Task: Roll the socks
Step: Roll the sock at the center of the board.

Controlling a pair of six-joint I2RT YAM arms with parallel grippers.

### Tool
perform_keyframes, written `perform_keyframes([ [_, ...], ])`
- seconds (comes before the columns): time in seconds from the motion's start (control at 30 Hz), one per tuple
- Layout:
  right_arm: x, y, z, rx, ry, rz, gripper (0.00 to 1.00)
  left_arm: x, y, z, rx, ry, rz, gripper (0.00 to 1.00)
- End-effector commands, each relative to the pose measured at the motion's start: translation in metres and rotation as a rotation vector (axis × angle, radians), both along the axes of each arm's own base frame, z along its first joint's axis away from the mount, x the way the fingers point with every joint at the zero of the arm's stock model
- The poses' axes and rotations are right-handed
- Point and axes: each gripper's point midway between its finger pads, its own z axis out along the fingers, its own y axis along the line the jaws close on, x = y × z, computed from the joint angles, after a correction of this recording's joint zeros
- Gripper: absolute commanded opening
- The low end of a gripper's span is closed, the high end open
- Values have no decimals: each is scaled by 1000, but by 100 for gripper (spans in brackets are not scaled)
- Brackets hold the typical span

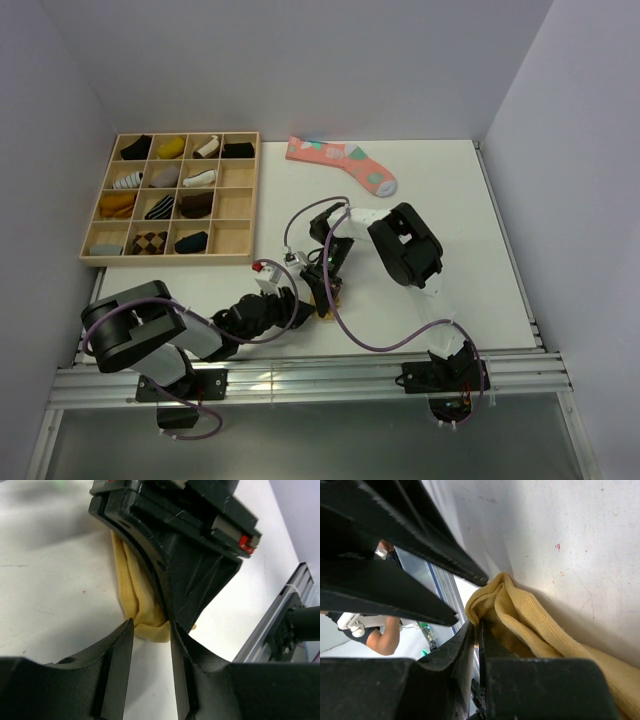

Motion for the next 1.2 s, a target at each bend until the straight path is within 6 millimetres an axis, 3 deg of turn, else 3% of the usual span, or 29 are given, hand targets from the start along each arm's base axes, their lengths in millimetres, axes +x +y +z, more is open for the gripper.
perform_keyframes([
  [0.0, 5, 2, 8, 20, -27, -11, 12, 4, -6, 0, 21, -28, -10, 41],
  [0.37, 8, 1, 6, -13, -57, -29, 12, 9, -7, -12, 84, 11, 17, 37],
  [0.77, 24, 3, 2, -76, -155, -98, 14, 8, -7, -31, 211, 62, 56, 17],
  [1.0, 35, 0, 9, -87, -264, -131, 33, 5, -1, -33, 227, 115, 109, 0],
  [1.17, 41, -1, 25, -65, -347, -155, 42, 2, 9, -29, 235, 162, 151, 0],
])
